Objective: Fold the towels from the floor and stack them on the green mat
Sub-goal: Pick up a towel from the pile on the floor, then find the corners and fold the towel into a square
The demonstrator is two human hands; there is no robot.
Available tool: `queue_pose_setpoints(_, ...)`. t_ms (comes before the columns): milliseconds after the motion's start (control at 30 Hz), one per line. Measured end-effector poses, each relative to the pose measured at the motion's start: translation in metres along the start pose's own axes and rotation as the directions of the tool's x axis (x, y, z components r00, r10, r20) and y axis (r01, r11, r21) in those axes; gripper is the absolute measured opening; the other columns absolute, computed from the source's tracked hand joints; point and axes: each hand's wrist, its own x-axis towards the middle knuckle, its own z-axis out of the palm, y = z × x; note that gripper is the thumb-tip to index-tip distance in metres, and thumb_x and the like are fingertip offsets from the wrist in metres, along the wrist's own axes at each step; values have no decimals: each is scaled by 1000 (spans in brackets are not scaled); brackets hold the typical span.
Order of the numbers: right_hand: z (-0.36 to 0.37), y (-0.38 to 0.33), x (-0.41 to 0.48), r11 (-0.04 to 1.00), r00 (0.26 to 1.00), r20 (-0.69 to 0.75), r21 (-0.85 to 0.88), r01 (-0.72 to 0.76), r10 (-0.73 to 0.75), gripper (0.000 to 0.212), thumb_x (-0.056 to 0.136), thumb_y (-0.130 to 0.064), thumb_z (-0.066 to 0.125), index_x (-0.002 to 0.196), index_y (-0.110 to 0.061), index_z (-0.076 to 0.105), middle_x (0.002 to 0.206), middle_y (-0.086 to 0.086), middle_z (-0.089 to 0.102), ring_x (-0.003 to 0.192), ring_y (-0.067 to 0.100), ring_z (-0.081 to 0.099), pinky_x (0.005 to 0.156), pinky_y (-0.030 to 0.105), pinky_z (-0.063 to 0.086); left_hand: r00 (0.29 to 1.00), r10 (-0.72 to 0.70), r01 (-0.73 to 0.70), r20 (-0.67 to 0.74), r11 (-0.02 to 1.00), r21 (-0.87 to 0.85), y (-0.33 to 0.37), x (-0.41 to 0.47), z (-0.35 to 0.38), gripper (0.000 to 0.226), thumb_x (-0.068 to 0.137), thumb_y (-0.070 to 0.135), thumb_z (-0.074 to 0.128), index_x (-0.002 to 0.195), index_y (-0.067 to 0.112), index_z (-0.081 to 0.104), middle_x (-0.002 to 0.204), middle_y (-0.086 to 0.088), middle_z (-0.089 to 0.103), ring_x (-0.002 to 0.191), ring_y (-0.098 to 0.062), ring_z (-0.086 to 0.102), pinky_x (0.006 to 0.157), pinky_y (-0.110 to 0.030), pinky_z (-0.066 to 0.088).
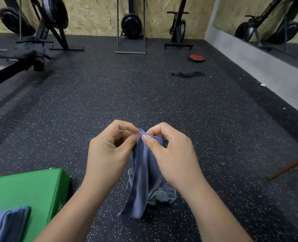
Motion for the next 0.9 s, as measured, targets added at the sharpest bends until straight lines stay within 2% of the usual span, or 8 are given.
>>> queue_pose_setpoints(167,2,-1,-2,1000,1000,0,27,1,-1,11,101,-31,73,91,-27,71,87,-11,74,83,8,69,73,28,54,999,-41,42,23,998,-55,2,1,-2,13,97,12,78,94,25,77,91,-3,82,88,-27,79,88,-59,63)
queue_pose_setpoints(267,3,0,-1,999,1000,-27,33,-10,10,12,102,-33,72,91,-28,70,87,-12,74,83,9,69,76,34,55,998,-54,57,38,995,-83,4,-1,-1,5,98,24,75,94,22,78,90,-3,82,85,-17,76,88,-55,64)
queue_pose_setpoints(367,3,1,0,999,999,-53,42,6,-4,11,102,-33,72,91,-29,70,89,-12,74,86,10,70,78,35,55,997,-61,66,53,992,-112,5,-3,1,15,90,37,78,94,23,78,90,-4,81,84,-16,74,89,-51,64)
queue_pose_setpoints(500,4,3,0,997,998,-66,74,15,-10,10,102,-30,72,92,-28,71,89,-11,74,87,11,69,79,35,56,994,-75,88,74,980,-179,5,-2,3,20,80,28,85,95,17,77,92,-5,82,85,-12,75,85,-32,63)
queue_pose_setpoints(667,3,3,1,994,999,-50,111,1,4,11,103,-28,71,92,-27,72,88,-11,75,84,9,69,78,31,55,990,-79,94,113,987,-133,-2,0,-1,14,84,28,83,95,19,79,93,-4,82,86,-13,75,86,-36,62)
queue_pose_setpoints(800,3,4,1,998,1000,1,65,-11,11,18,101,-37,72,89,-24,70,85,-4,73,82,17,67,77,40,55,995,-47,57,83,991,-118,-4,3,-5,10,89,23,79,96,15,78,93,-5,81,86,-12,73,81,-28,59)
queue_pose_setpoints(867,0,6,2,999,999,41,-34,-9,11,21,97,-44,75,89,-27,67,83,-7,70,86,16,63,78,40,54,997,-39,47,68,993,-112,-6,6,-10,3,93,17,78,96,16,77,92,-5,81,85,-13,71,78,-25,57)
queue_pose_setpoints(900,-1,7,2,993,998,53,-117,-8,14,21,95,-47,76,89,-29,66,82,-9,68,94,13,61,83,40,52,998,-36,42,58,994,-97,-7,8,-13,4,95,13,78,96,17,76,92,-4,81,84,-12,70,76,-23,56)
